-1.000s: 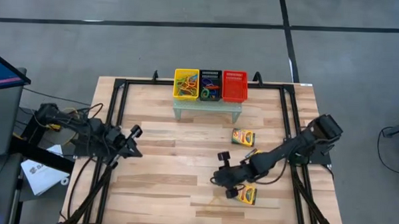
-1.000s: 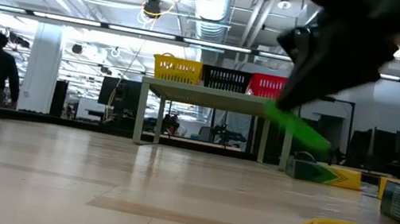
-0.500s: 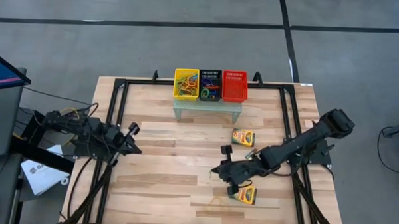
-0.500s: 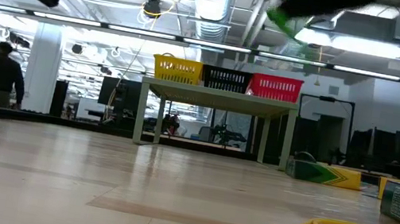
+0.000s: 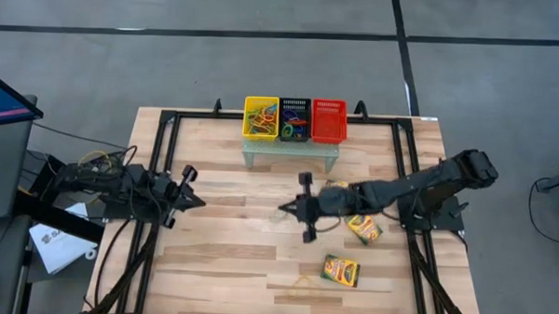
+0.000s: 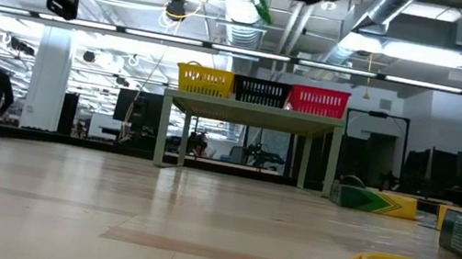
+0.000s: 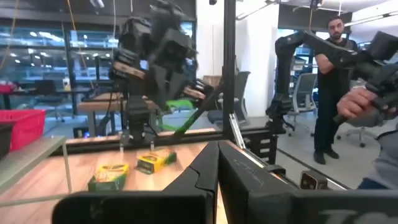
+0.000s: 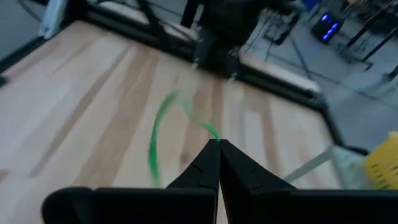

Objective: Pick & Place Office Desk Supplies
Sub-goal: Put the small green rubber band into the yellow bin on the shelf

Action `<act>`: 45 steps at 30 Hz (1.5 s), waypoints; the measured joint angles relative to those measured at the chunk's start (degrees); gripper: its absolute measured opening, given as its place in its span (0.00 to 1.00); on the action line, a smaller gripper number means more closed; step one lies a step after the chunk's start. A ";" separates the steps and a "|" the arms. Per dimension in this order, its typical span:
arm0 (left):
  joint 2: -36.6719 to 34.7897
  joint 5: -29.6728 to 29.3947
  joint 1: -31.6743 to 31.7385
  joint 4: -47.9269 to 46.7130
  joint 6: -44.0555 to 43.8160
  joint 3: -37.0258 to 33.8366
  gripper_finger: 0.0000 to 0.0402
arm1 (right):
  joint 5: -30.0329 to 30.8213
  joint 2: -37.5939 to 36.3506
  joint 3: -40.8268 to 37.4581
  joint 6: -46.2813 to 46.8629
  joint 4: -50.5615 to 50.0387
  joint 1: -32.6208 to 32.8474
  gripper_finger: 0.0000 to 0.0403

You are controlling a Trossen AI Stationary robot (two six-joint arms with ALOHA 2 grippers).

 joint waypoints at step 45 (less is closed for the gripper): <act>0.87 1.39 16.57 1.63 -3.08 0.01 0.00 | -2.21 20.94 30.09 -4.22 -10.98 -33.97 0.32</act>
